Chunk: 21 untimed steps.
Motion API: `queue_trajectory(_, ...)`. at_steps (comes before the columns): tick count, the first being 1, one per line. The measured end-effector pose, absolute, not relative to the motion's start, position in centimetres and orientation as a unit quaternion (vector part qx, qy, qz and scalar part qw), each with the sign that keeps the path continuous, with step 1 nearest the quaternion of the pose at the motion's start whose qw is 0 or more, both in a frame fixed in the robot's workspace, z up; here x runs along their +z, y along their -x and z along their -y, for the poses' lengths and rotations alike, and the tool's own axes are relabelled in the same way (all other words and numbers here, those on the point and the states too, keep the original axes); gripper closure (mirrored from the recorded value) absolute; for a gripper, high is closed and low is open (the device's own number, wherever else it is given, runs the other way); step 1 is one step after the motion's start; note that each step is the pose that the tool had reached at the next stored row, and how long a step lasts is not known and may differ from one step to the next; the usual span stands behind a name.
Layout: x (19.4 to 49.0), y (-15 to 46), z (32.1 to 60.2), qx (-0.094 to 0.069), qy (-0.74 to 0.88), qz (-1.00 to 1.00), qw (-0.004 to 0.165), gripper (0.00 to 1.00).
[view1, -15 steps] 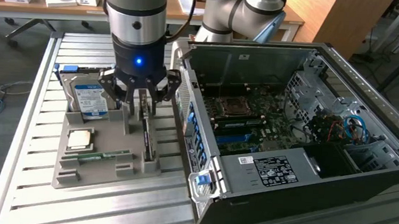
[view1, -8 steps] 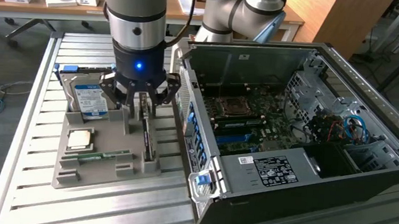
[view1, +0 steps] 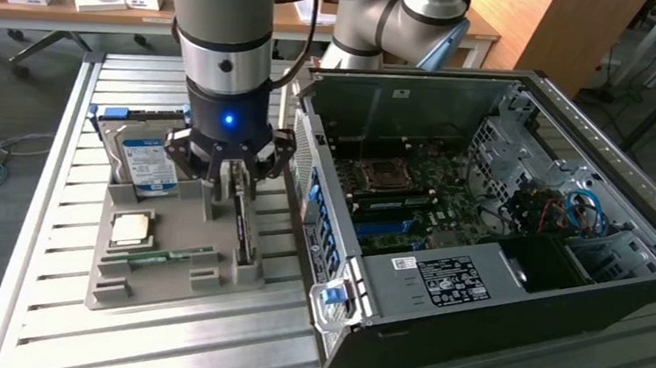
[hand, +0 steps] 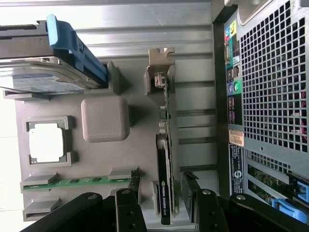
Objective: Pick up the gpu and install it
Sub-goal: 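Pick up the gpu and move the gpu toward the slot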
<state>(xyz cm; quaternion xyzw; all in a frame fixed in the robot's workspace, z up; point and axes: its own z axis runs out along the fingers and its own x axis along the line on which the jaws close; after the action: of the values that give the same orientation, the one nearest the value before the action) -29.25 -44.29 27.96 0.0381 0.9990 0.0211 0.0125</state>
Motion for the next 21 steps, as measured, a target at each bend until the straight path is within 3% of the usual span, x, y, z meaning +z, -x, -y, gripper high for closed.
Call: queue_trajectory(21,26.3,29.2,44.3,0.021,-0.038,-0.999,0.013,0.53)
